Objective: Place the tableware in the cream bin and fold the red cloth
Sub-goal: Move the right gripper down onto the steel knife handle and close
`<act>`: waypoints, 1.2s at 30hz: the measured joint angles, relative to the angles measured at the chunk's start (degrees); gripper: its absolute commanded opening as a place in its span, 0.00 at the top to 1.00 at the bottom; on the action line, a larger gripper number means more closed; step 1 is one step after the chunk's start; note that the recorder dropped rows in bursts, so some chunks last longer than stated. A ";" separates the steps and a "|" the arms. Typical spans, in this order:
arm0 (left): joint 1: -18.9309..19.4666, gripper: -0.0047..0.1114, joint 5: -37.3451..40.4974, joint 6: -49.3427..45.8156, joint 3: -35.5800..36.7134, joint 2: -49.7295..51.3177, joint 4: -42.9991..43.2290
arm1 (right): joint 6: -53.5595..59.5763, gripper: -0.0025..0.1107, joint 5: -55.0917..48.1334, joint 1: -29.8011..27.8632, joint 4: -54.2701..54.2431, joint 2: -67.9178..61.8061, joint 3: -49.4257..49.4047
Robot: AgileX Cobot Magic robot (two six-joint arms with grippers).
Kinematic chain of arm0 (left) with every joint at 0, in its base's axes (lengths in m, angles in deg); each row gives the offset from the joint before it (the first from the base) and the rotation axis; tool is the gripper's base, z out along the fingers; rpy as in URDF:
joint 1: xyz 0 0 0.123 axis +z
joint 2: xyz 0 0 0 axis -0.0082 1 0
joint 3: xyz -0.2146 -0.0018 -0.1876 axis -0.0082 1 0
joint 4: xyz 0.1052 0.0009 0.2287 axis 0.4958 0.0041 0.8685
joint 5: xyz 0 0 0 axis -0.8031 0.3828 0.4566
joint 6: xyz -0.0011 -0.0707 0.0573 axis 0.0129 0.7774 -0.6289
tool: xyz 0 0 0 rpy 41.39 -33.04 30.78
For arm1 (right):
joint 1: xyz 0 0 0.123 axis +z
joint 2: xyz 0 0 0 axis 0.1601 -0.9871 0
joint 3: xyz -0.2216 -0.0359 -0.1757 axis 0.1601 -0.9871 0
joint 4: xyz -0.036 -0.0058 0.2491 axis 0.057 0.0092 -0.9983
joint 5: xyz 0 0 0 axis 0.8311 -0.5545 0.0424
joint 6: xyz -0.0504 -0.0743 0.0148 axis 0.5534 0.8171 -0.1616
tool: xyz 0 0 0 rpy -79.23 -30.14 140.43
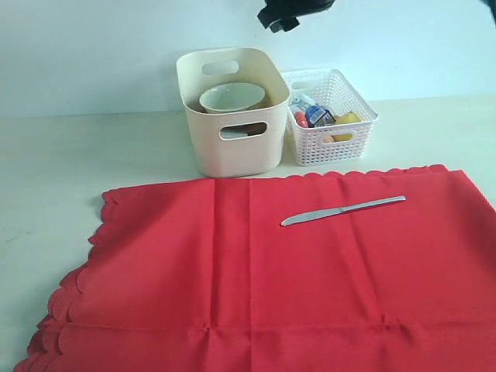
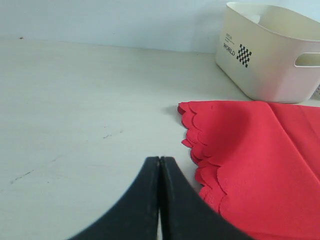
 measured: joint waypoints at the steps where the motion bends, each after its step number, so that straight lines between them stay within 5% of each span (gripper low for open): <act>1: 0.00 0.96 0.00 0.00 0.00 0.00 0.00 | -0.15 0.38 -1.74 0.00 0.58 0.91 0.00; 7: 0.00 0.96 0.00 0.00 0.00 0.00 0.00 | -0.35 0.38 -14.79 -0.14 1.40 5.01 0.00; 14: 0.00 0.96 0.00 0.00 0.00 0.00 0.00 | -1.40 0.44 -17.29 -2.07 0.00 7.39 -3.59; 36: 0.00 0.96 0.00 0.00 0.00 0.00 0.00 | 6.64 0.44 -14.53 -2.19 2.67 17.39 -42.45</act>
